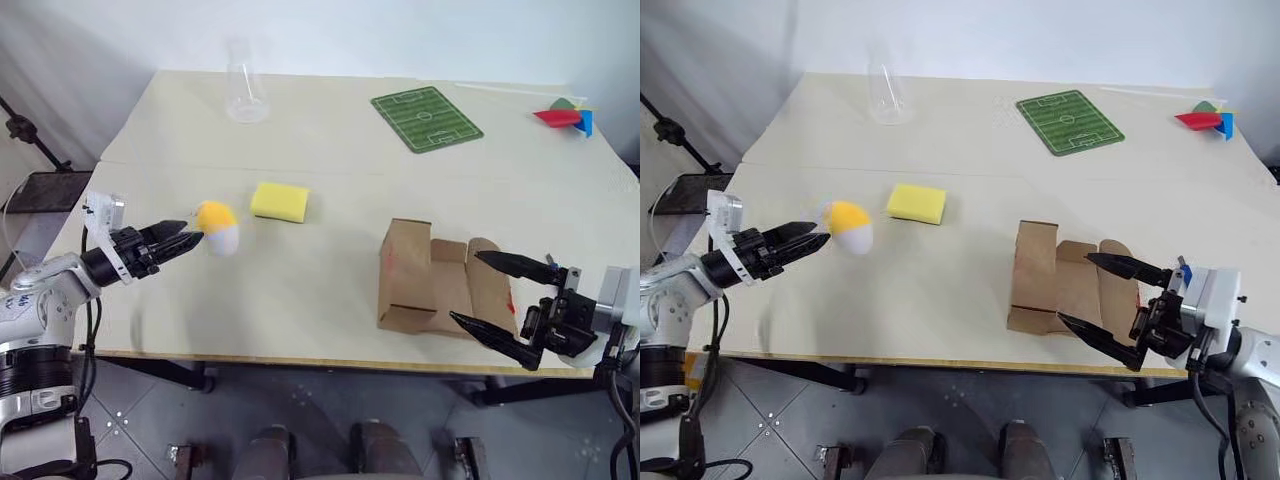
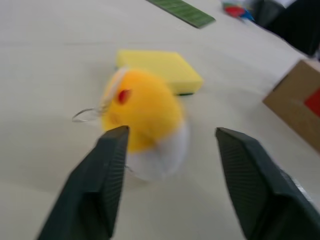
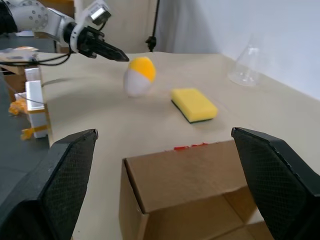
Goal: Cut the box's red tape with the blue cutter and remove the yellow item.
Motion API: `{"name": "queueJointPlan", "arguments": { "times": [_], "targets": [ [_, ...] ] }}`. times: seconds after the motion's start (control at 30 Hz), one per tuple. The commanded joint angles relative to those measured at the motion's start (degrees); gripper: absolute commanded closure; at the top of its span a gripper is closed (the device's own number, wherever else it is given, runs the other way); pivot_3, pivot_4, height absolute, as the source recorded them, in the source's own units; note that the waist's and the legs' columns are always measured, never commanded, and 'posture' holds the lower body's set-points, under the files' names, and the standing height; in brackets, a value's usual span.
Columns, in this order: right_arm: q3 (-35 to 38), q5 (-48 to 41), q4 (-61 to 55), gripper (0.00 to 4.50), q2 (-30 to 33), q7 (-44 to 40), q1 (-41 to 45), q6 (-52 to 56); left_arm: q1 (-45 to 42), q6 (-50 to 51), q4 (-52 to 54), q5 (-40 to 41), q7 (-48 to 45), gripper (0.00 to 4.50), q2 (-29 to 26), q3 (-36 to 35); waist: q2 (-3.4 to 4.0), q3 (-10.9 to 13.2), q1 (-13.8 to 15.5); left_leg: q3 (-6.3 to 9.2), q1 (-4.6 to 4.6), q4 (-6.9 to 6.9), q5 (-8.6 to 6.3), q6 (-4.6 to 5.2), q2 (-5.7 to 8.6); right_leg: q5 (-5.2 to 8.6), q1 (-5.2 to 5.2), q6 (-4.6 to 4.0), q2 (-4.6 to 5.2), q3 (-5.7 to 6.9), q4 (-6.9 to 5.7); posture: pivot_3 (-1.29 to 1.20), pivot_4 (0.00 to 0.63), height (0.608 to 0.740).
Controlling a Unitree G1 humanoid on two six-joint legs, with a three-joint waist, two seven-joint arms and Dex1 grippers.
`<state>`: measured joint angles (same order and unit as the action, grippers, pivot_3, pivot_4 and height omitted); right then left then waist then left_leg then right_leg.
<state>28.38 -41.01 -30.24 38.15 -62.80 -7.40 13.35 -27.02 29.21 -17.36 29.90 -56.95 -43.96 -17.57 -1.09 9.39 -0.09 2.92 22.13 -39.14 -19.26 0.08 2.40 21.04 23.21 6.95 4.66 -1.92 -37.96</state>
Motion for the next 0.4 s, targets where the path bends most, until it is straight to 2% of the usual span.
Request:
{"name": "queueJointPlan", "arguments": {
  "times": [0.03, 0.07, 0.2, 0.33, 0.4],
  "targets": [
    [1.5, -0.6, -0.2, 0.00, 0.4, 0.8, -0.6, -1.6, -2.0, -6.7, -4.1, -4.3, -0.4, 0.40, -1.8, 1.1, 0.00, 0.0, 0.1, 0.00, 0.00, 0.00, 0.00, -0.01, 0.00, 0.00, 0.00, 0.00, 0.00, 0.01, 0.01, 0.00, 0.150, 0.740],
    [1.5, -0.6, 0.0, 0.00, 0.5, 0.9, -0.6, -1.7, -2.4, -7.7, -5.0, -5.0, -0.5, 0.12, -1.9, 1.4, 0.00, 0.0, 0.0, 0.00, 0.01, -0.01, 0.01, -0.02, 0.00, 0.00, 0.00, 0.00, -0.01, 0.01, 0.02, 0.00, 0.150, 0.740],
    [2.8, -0.3, -0.6, 0.00, 1.5, -0.1, -2.8, -2.8, 6.5, -17.7, -7.1, -11.2, -9.2, 0.05, -10.2, 3.8, 0.01, 0.0, -0.9, -0.09, -0.01, 0.13, 0.00, -0.02, -0.04, 0.00, 0.09, 0.00, -0.02, -0.04, -0.01, 0.00, 0.150, 0.740],
    [5.1, -0.2, 0.6, 0.00, 3.2, -1.5, -4.6, -3.5, 13.8, -24.5, -5.9, -9.7, -8.2, 0.05, -12.1, -3.4, 0.04, 0.0, -1.1, -0.12, 0.02, 0.17, -0.01, -0.01, -0.05, 0.00, 0.13, -0.02, 0.06, -0.02, 0.03, 0.00, 0.150, 0.740],
    [5.2, 0.2, 1.3, 0.00, 3.5, -1.4, -4.8, -4.0, 15.0, -22.6, -4.6, -9.0, -7.5, 0.05, -12.4, -4.3, 0.02, 0.0, -1.0, -0.08, 0.01, 0.12, -0.01, 0.00, -0.07, -0.01, 0.02, -0.03, 0.06, 0.00, 0.13, 0.00, 0.150, 0.740]
  ]
}}
